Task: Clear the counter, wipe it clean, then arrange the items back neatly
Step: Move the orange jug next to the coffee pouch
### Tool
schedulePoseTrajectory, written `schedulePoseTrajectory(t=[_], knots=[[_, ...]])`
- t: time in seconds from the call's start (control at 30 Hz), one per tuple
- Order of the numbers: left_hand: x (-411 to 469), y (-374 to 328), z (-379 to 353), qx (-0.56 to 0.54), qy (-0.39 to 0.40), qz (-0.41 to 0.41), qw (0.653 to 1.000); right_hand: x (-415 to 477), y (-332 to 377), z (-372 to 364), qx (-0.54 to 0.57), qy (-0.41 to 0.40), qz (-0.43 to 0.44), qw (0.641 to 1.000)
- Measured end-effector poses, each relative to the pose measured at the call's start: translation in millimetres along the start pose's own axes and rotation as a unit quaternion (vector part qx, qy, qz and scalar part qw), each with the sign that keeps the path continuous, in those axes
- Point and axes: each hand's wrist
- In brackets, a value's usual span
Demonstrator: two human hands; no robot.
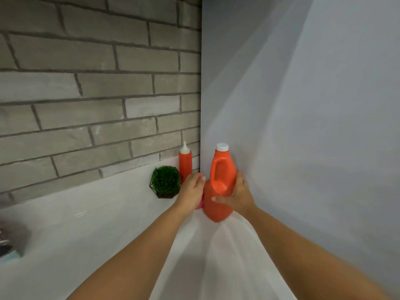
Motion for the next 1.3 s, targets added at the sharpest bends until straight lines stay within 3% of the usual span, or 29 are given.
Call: schedulePoseTrajectory(t=[0.17,0.43,0.63,0.87,1.13,1.3], knots=[[18.7,-4.1,-27.9,-0.05,0.007,0.034,0.998,14.8,-15.4,-14.4,0.096,0.0,0.021,0.995],[21.2,-11.6,-44.4,-0.103,-0.011,0.057,0.993,18.8,-27.5,-12.7,0.104,-0.009,0.046,0.993],[17.9,-23.0,-35.1,-0.139,-0.073,0.045,0.987,24.3,-15.7,-0.4,0.143,0.09,0.073,0.983],[12.0,-38.7,33.5,-0.154,-0.122,0.059,0.979,13.2,38.0,-17.2,0.21,0.194,0.123,0.95],[7.9,-25.9,143.1,-0.117,-0.168,0.074,0.976,-29.5,116.5,-83.8,0.289,0.289,0.152,0.9],[5.3,-3.6,197.0,-0.078,-0.178,0.087,0.977,-59.7,160.3,-128.0,0.242,0.283,0.189,0.909]])
Point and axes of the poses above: each hand's wrist, its own x-axis towards the middle knuckle, its own z-axis out of the back of the hand, y = z × x, and after that the axes turned 15 degrees about -y, right-handed
